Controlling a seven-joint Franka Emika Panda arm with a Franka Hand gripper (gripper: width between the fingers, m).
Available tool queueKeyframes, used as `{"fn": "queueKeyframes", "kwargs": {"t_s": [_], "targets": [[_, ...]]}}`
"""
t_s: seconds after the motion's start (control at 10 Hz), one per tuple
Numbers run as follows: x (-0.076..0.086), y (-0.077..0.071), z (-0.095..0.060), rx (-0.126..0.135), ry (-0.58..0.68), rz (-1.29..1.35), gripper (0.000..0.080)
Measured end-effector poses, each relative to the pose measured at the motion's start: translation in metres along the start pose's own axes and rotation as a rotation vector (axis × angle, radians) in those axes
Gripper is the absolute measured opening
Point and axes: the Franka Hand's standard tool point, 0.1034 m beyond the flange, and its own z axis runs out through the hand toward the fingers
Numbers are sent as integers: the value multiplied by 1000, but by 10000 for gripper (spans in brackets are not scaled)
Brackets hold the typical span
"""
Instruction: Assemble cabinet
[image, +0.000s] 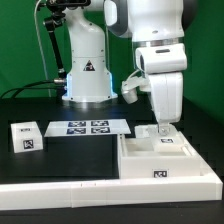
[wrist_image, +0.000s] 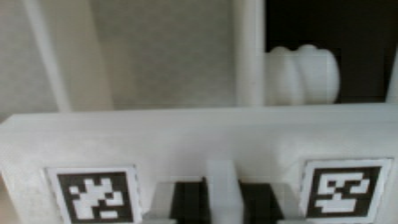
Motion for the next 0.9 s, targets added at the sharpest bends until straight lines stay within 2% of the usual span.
{"fn": "queueKeyframes", "kwargs": {"t_s": [0.6, 0.9], "targets": [[-1, 37, 1, -23, 13, 13, 71], [0, 40, 2, 6, 3, 8, 71]]}}
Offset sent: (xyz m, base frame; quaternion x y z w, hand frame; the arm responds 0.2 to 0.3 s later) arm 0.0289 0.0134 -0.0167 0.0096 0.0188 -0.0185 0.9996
